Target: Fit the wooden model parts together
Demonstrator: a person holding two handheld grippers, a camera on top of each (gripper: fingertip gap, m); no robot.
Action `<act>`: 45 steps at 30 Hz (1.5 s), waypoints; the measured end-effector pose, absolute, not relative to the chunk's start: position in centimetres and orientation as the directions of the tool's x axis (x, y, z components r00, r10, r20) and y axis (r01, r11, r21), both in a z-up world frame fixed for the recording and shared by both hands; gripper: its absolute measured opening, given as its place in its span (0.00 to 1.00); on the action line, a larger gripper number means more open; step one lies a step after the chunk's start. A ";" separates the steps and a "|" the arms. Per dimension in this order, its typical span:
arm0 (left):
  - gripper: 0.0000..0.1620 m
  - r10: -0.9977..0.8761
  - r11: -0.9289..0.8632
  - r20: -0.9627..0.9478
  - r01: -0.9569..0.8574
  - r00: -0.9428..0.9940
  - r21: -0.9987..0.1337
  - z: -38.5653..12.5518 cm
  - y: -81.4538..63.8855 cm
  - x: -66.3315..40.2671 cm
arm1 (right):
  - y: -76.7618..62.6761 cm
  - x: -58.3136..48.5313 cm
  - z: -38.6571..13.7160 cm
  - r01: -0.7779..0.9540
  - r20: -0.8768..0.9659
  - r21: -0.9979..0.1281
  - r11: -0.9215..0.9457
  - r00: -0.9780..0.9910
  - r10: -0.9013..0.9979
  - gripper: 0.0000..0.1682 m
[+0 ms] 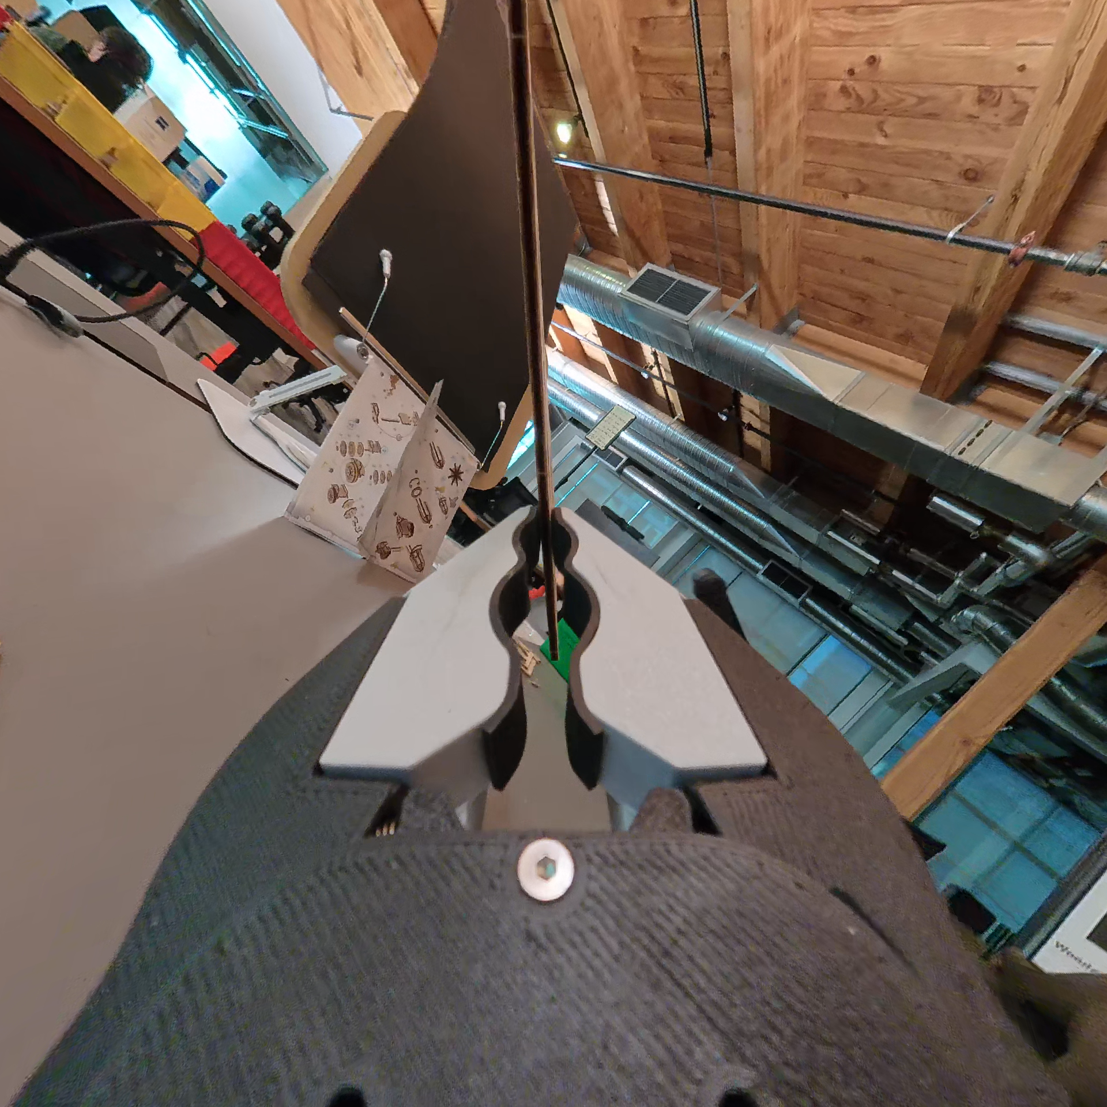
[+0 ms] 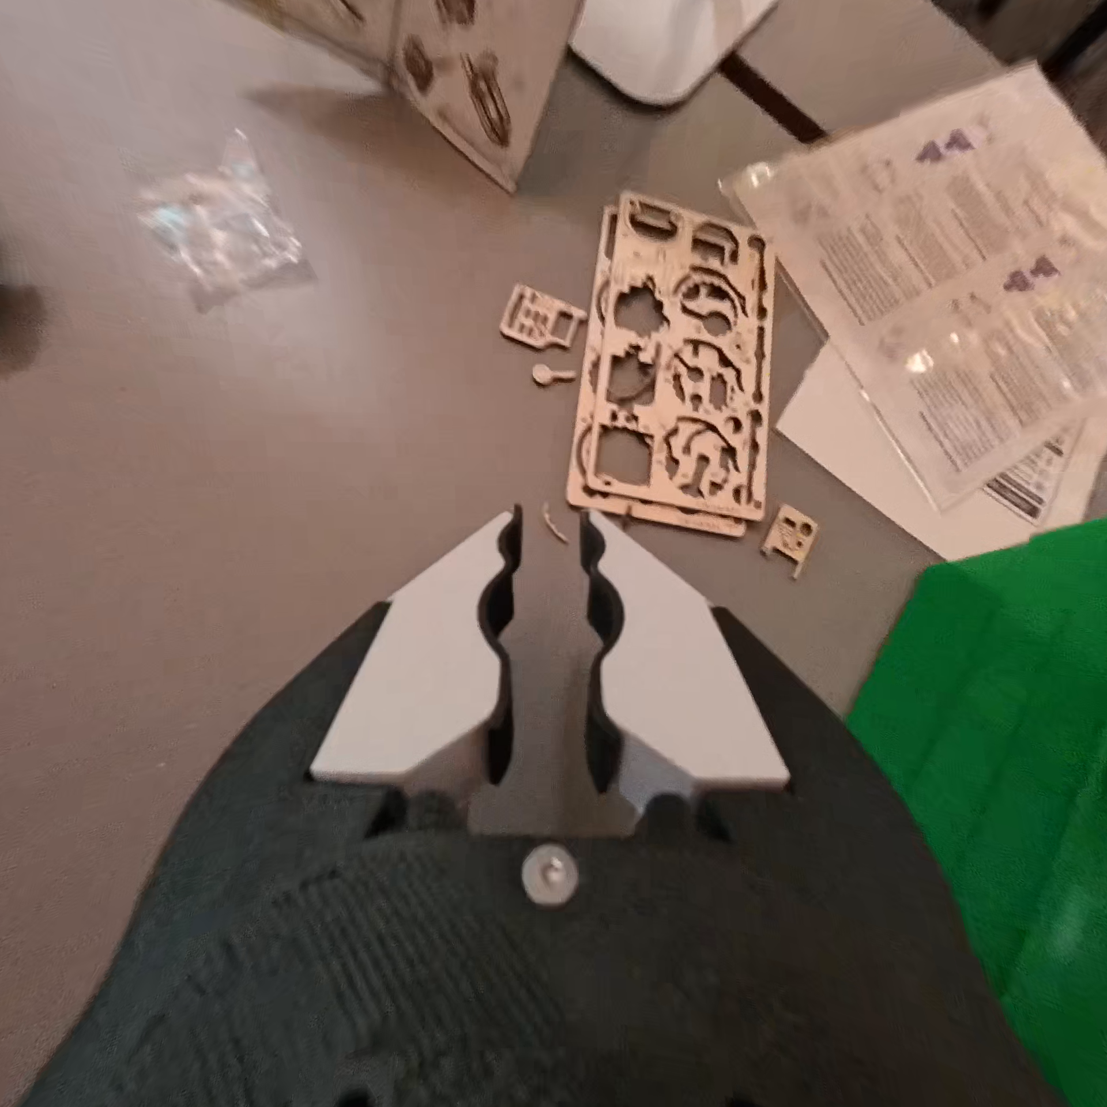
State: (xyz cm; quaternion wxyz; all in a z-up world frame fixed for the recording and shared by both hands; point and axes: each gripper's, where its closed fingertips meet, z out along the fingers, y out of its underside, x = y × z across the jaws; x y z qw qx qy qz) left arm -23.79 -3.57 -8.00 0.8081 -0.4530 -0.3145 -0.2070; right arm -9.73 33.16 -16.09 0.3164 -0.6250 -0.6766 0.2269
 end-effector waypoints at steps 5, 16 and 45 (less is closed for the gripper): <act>0.00 -0.091 0.411 0.619 0.596 0.780 -0.690 -7.1 -1.3 -20.5 | 24.5 -9.6 -11.0 0.229 -0.193 -0.963 -0.143 -0.211 0.958 0.18; 0.00 -0.357 0.026 0.587 0.636 0.727 -0.771 -7.3 7.5 -7.3 | 9.7 -6.4 -8.7 0.183 -0.197 -0.976 -0.119 -0.503 0.842 0.30; 0.00 -0.426 -0.095 0.548 0.567 0.720 -0.819 -9.0 10.7 -4.7 | 12.7 -3.9 -9.9 0.260 -0.469 -0.882 -0.393 -0.573 0.672 0.22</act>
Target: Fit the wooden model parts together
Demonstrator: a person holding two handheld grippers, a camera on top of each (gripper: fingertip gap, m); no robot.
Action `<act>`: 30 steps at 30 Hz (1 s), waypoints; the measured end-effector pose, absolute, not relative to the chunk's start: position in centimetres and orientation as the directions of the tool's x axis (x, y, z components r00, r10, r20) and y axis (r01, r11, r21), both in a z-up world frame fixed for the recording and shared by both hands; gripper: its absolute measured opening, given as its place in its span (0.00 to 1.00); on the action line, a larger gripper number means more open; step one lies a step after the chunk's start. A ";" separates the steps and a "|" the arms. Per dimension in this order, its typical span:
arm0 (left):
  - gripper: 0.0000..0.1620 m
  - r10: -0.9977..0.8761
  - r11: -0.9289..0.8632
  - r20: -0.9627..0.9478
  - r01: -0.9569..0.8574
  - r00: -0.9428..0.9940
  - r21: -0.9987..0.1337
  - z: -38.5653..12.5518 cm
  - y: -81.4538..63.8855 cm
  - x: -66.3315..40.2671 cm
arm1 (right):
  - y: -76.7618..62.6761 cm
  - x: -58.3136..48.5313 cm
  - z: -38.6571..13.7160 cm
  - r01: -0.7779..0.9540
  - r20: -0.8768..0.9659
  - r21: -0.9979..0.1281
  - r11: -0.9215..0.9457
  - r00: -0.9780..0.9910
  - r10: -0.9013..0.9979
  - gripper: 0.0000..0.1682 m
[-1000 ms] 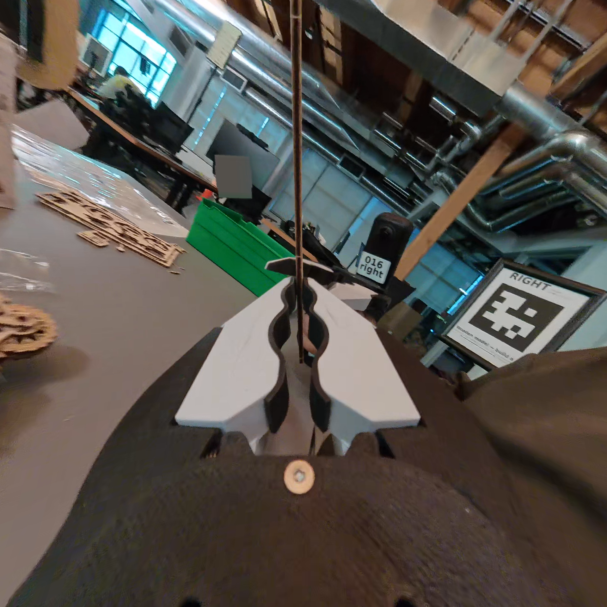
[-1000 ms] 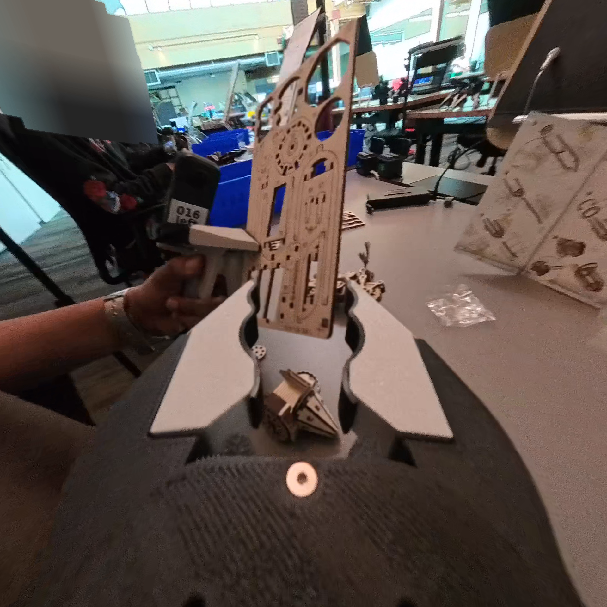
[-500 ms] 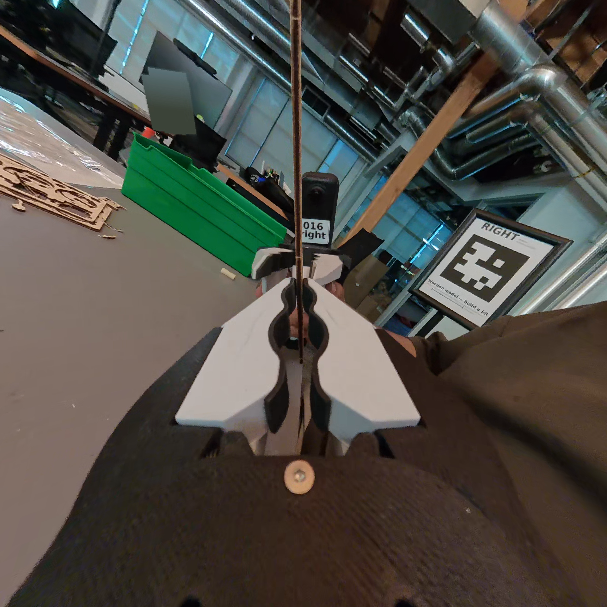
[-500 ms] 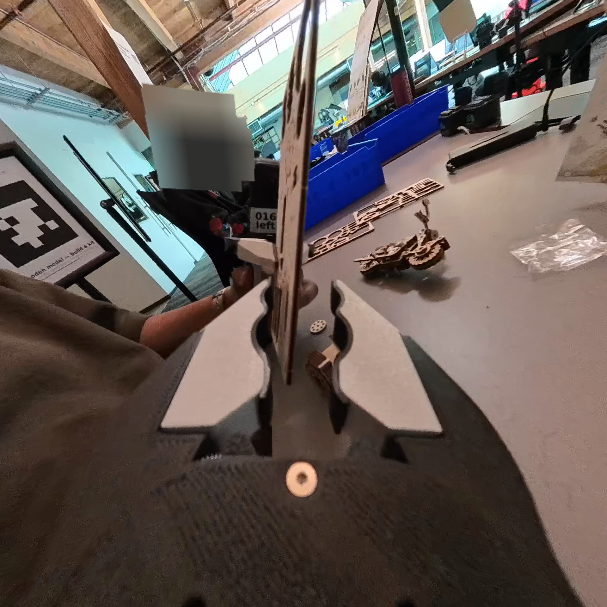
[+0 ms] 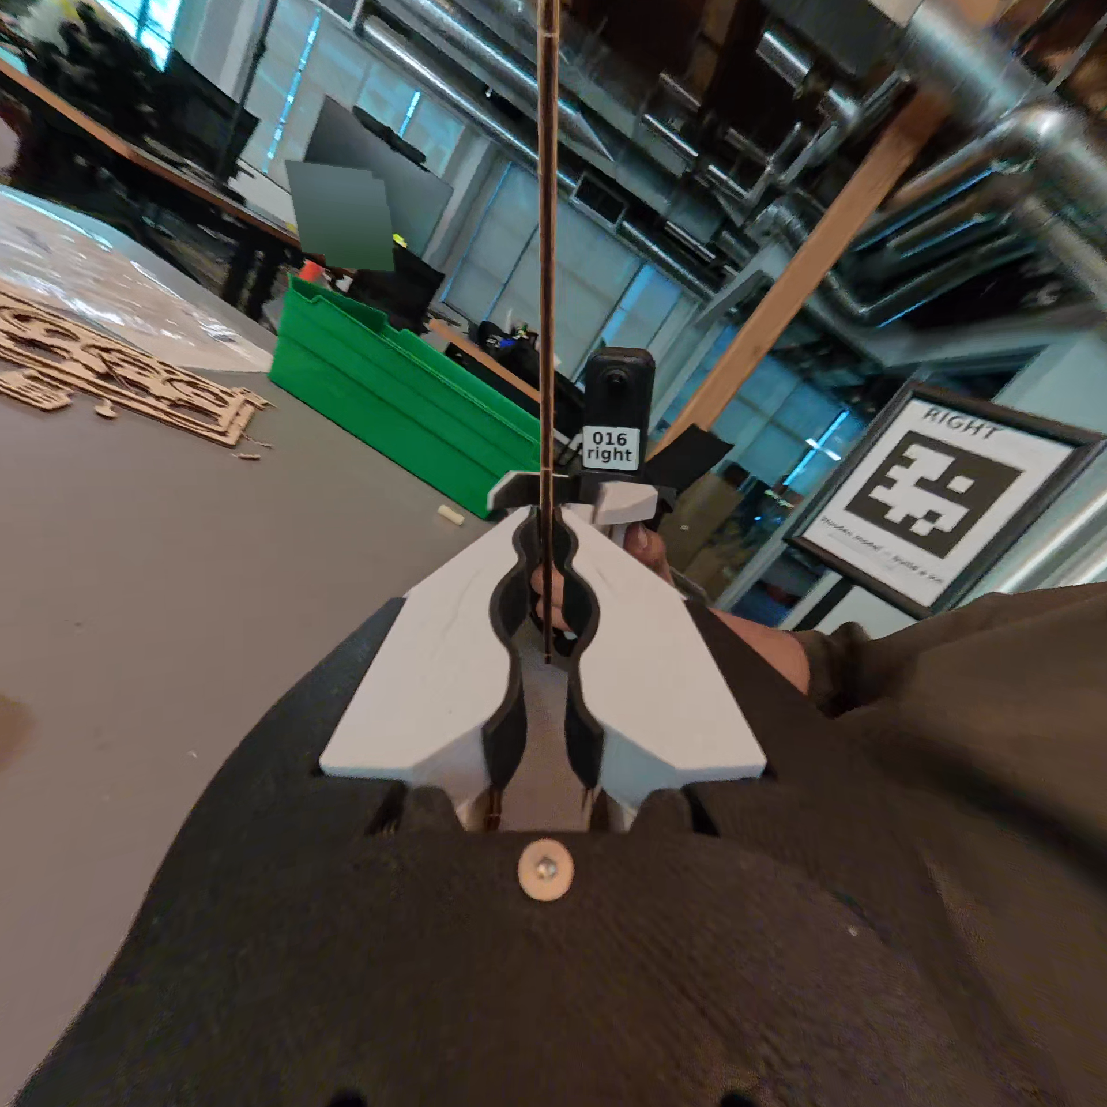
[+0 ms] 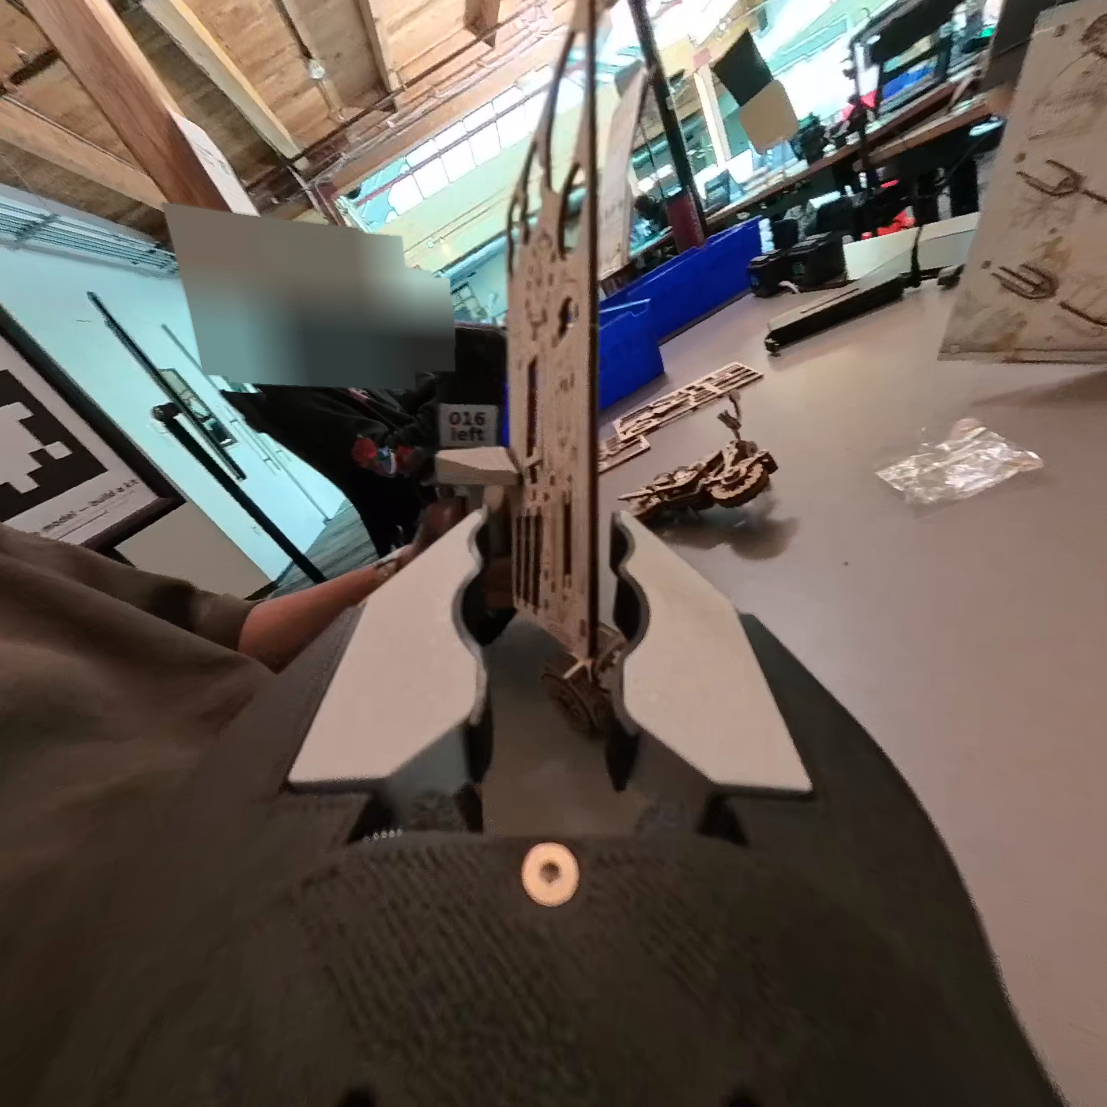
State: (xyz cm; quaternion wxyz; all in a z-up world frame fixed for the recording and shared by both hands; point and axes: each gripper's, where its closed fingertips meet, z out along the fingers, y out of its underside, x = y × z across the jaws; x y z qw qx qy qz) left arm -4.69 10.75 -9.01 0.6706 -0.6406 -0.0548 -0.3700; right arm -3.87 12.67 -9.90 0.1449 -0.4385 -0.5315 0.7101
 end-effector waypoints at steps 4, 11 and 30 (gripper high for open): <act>0.00 -0.356 -0.072 0.480 0.489 0.802 -0.869 -9.3 11.3 -4.5 | 13.5 -4.4 -10.5 0.255 -0.449 -0.893 -0.370 -0.496 0.743 0.23; 0.00 -0.302 -0.071 0.452 0.453 0.839 -0.889 -9.7 11.6 -4.0 | 13.9 -5.0 -11.0 0.246 -0.329 -0.938 -0.245 -0.399 0.856 0.27; 0.00 -0.215 -0.026 0.448 0.453 0.868 -0.891 -9.2 11.7 -4.0 | 14.0 -5.2 -10.2 0.251 -0.256 -0.952 -0.177 -0.331 0.908 0.28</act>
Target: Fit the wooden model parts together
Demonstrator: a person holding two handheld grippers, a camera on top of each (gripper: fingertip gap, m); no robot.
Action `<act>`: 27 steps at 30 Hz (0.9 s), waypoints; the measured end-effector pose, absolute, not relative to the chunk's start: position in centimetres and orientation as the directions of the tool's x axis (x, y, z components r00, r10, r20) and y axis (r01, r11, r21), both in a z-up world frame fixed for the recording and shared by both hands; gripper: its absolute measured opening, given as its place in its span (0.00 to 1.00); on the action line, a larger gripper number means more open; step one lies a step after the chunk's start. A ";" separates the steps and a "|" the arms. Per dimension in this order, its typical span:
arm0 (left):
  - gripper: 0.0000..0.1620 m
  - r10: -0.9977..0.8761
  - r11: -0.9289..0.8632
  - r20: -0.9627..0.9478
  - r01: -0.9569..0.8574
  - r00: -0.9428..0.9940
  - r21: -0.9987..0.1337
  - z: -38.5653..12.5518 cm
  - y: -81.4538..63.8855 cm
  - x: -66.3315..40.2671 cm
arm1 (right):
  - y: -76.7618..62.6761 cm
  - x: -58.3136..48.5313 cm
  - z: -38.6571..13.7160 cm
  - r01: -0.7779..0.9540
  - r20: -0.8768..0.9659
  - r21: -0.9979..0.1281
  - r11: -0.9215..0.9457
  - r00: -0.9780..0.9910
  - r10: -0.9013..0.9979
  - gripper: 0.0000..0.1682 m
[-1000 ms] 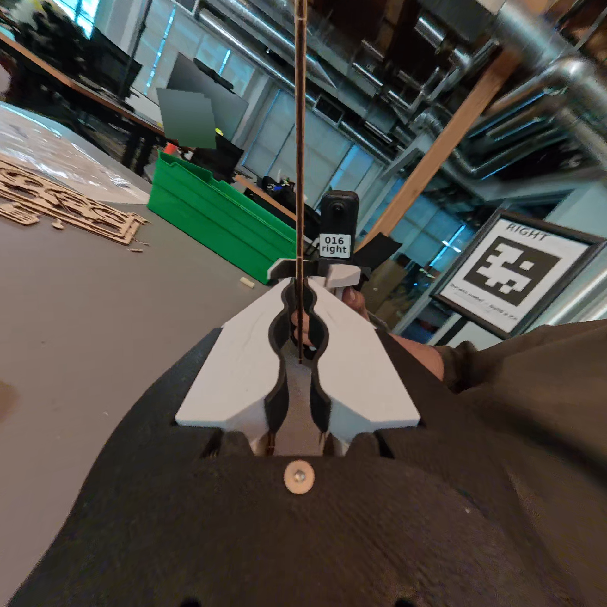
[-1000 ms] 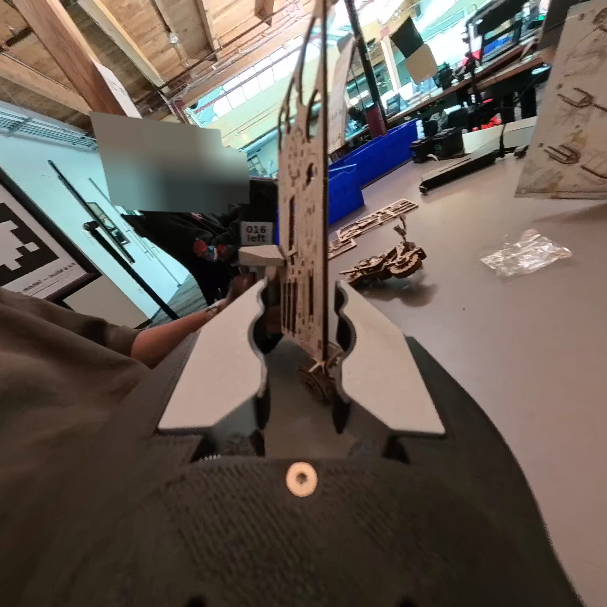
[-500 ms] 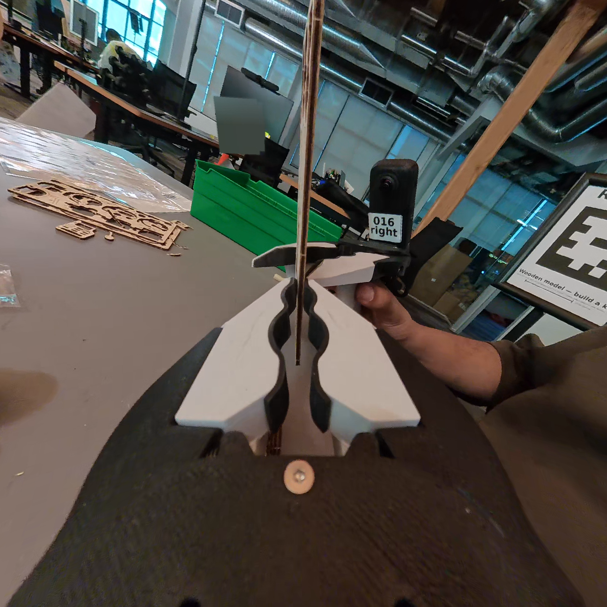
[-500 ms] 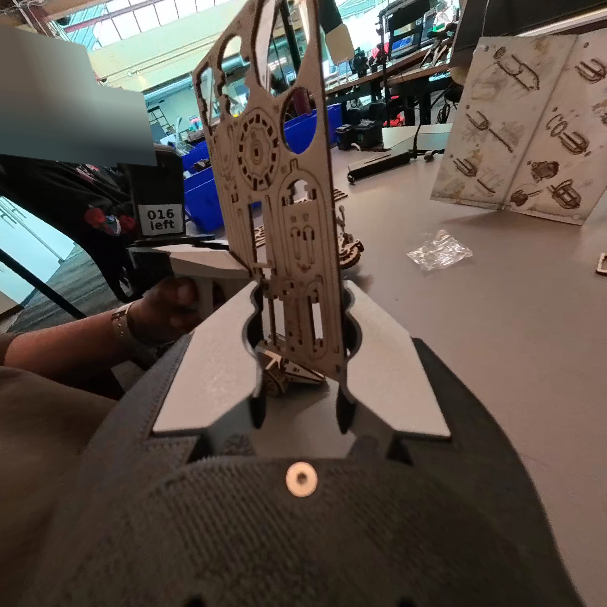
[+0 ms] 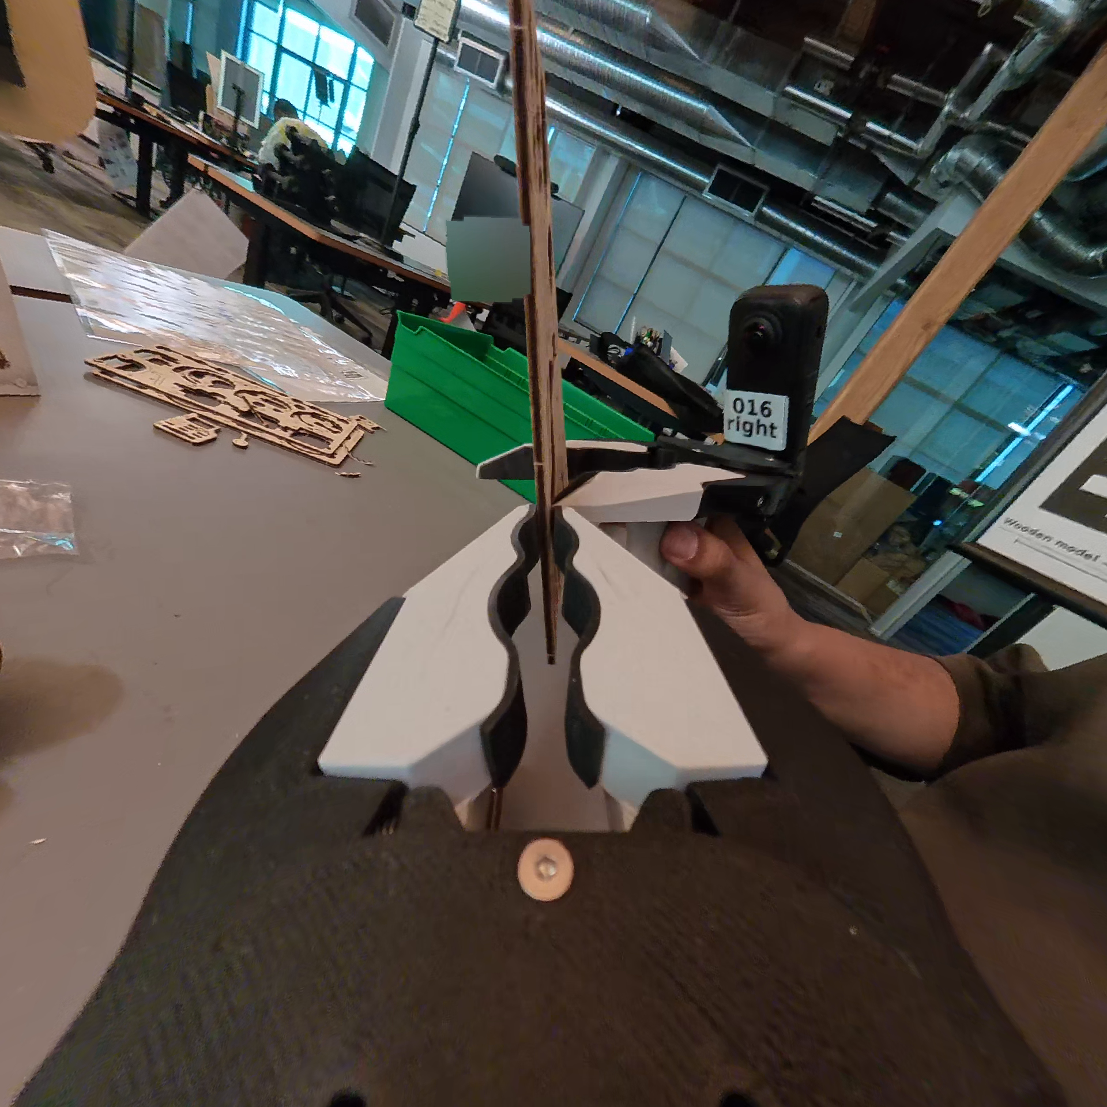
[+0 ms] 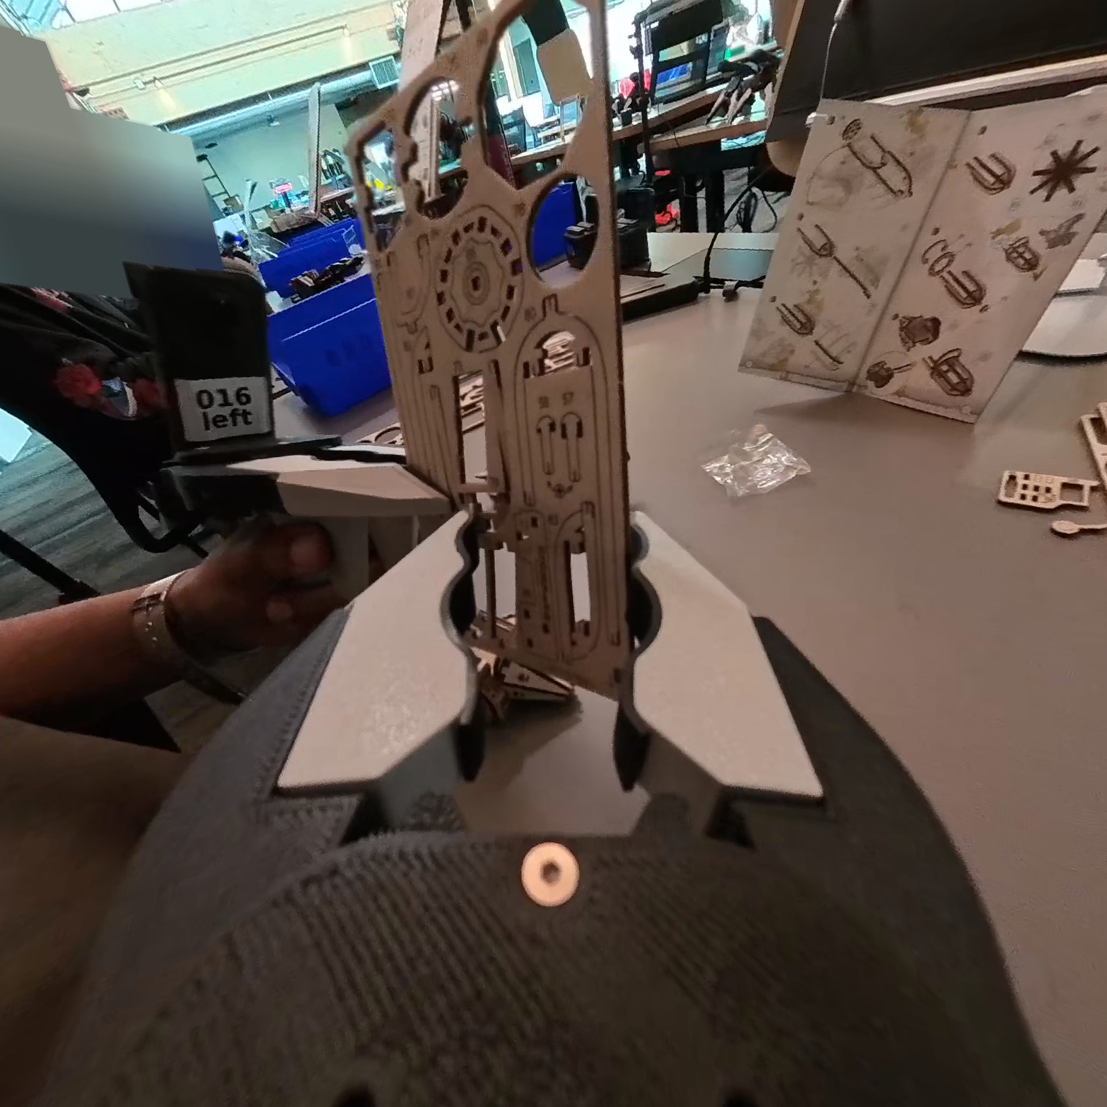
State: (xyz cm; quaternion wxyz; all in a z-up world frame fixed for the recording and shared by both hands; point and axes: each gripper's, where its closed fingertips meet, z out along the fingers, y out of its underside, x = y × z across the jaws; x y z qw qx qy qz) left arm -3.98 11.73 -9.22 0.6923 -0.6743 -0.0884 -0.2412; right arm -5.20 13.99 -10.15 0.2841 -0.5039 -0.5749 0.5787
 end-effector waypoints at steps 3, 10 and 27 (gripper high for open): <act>0.00 -0.288 -0.011 0.504 0.523 0.815 -0.852 -8.4 11.3 -3.9 | 13.5 -5.0 -9.2 0.181 -0.251 -0.965 -0.188 -0.446 0.859 0.25; 0.00 -0.361 -0.063 0.505 0.520 0.784 -0.852 -8.9 10.9 -3.4 | 15.4 -4.2 -7.3 0.199 -0.511 -0.845 -0.496 -0.569 0.644 0.24; 0.03 -0.372 -0.074 0.549 0.565 0.749 -0.821 -9.5 10.7 -4.0 | 11.6 -3.4 -8.9 0.308 -0.460 -0.887 -0.345 -0.661 0.593 0.00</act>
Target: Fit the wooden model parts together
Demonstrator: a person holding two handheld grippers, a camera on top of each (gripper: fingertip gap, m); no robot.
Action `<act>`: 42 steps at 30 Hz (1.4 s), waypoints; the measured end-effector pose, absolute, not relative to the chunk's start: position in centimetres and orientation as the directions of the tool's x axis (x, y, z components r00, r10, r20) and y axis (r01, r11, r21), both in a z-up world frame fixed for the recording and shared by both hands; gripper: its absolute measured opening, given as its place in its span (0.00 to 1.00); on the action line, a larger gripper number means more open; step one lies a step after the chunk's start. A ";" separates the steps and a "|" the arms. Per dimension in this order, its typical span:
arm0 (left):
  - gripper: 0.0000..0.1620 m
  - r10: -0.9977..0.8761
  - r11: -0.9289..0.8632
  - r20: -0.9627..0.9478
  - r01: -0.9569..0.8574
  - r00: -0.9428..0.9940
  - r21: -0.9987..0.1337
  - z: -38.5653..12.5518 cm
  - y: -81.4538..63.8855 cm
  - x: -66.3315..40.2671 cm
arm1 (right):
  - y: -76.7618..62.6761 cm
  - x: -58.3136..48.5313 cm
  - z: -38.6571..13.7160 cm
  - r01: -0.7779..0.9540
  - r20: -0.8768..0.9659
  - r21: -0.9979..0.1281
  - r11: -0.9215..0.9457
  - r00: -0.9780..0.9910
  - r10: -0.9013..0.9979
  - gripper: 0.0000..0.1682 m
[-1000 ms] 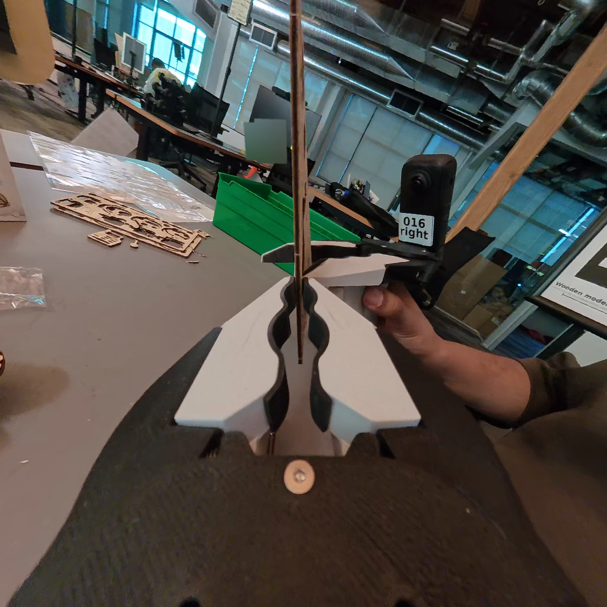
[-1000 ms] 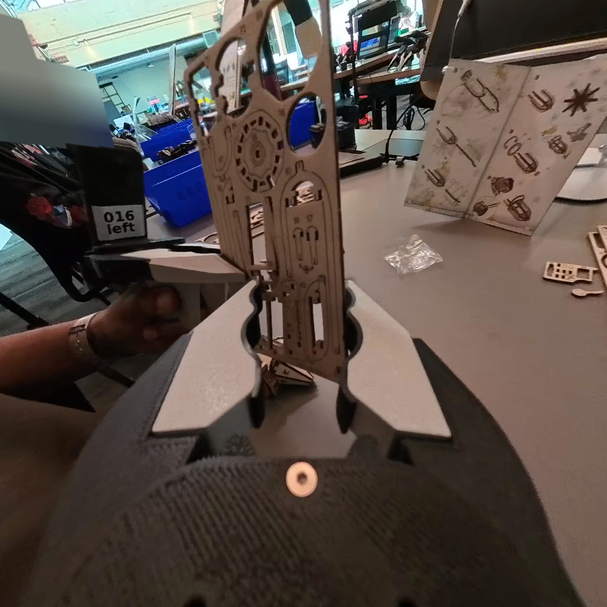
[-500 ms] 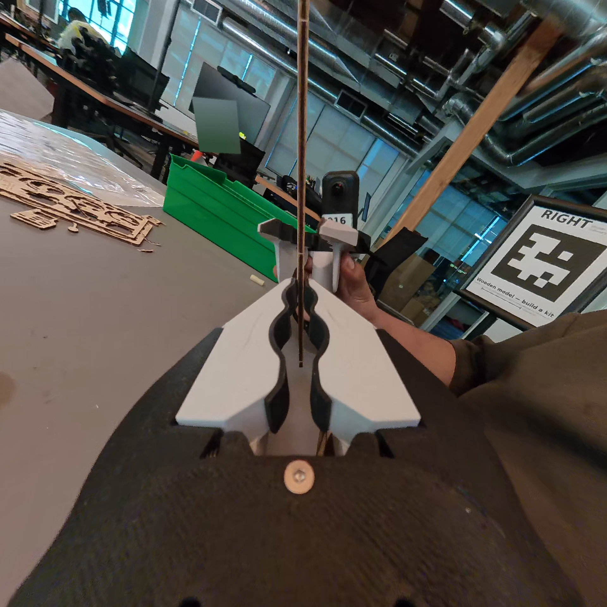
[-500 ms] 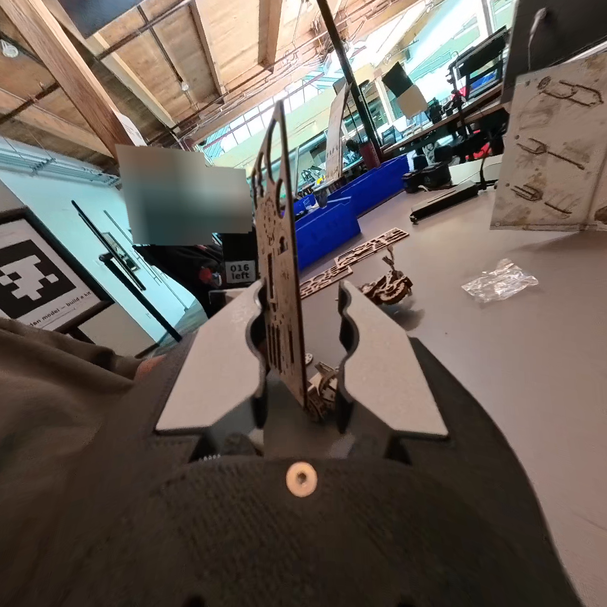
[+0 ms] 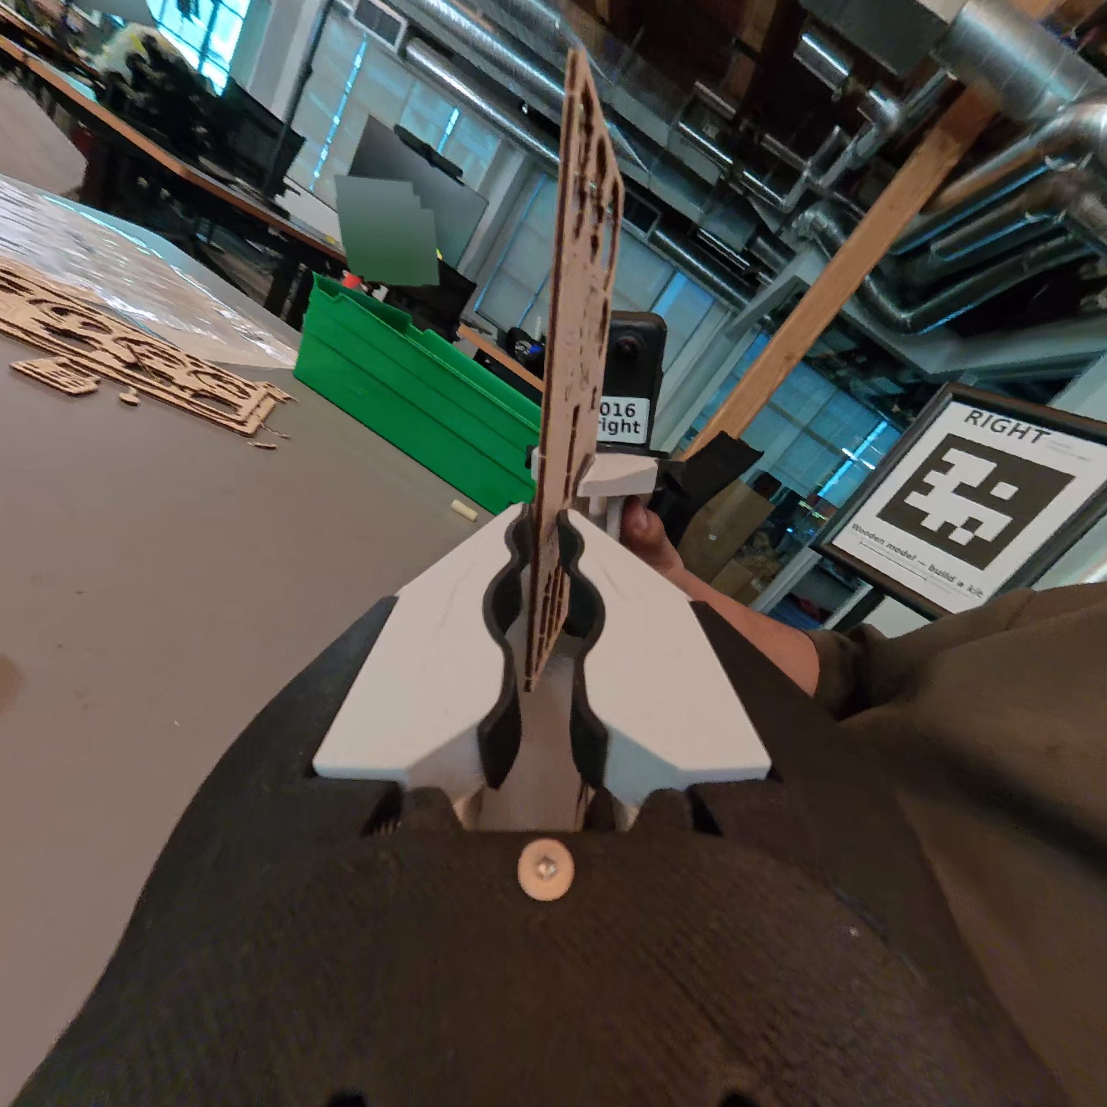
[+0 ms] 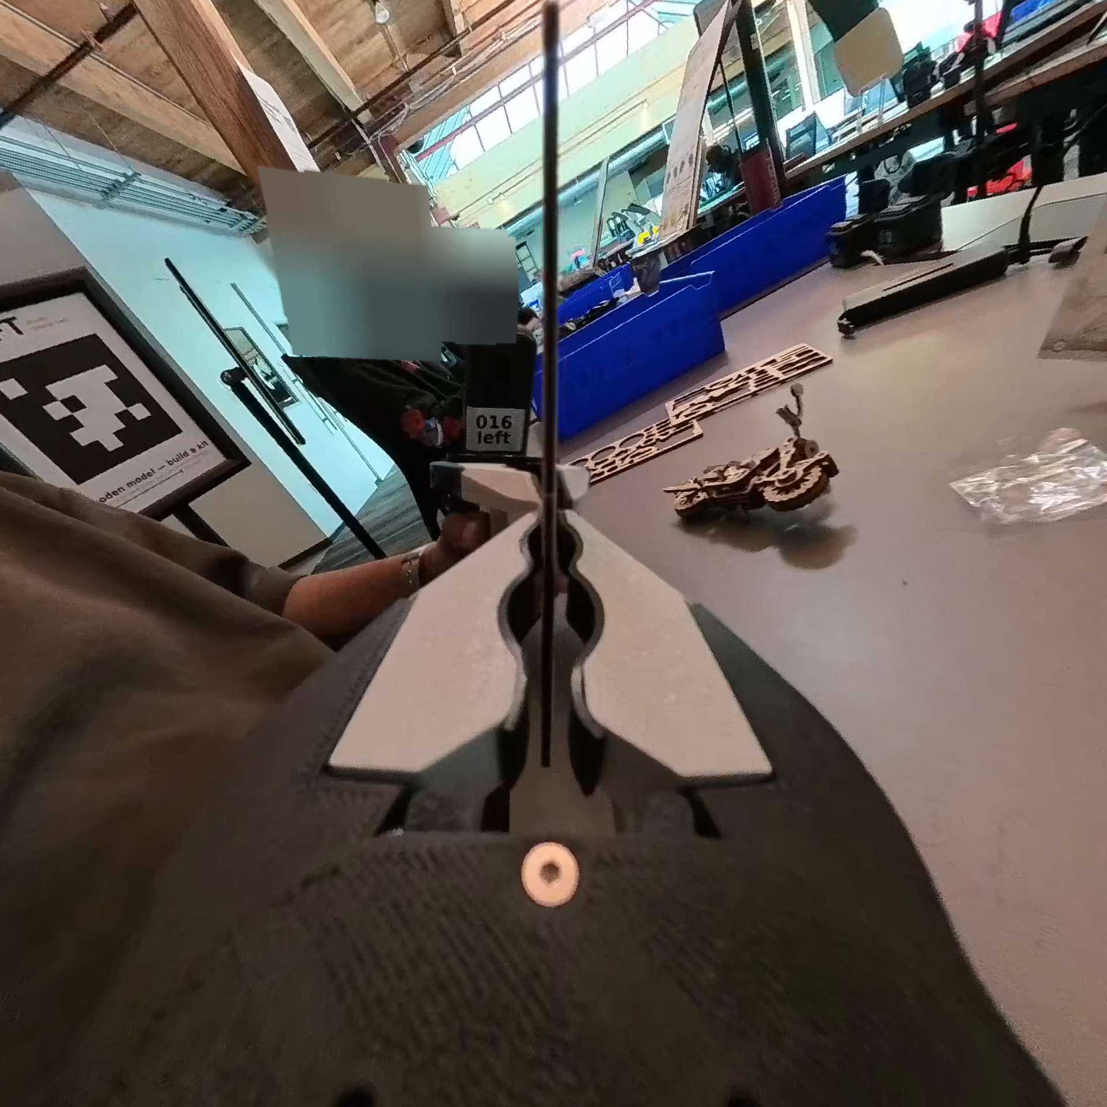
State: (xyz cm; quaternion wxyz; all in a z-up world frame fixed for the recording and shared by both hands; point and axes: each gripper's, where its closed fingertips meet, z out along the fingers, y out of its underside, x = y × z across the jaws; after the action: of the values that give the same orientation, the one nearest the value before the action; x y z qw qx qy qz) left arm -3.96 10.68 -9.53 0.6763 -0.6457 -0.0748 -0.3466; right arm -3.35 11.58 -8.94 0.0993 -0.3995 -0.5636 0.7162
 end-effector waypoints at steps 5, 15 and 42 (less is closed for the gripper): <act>0.03 -0.327 -0.012 0.520 0.546 0.789 -0.837 -9.1 10.5 -4.9 | 11.4 -3.6 -9.2 0.306 -0.443 -0.896 -0.321 -0.638 0.630 0.00; 0.05 -0.295 -0.018 0.525 0.545 0.798 -0.838 -9.3 10.6 -5.2 | 11.4 -3.9 -9.3 0.290 -0.400 -0.916 -0.277 -0.606 0.688 0.01; 0.06 -0.273 -0.007 0.496 0.514 0.824 -0.858 -9.2 10.6 -5.3 | 11.1 -3.8 -9.3 0.297 -0.391 -0.919 -0.259 -0.602 0.696 0.01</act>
State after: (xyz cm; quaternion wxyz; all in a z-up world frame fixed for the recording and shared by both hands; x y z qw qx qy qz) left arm -5.26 10.61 -9.18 0.6985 -0.6513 -0.0925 -0.2817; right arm -3.82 11.11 -9.26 0.1485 -0.4207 -0.5903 0.6727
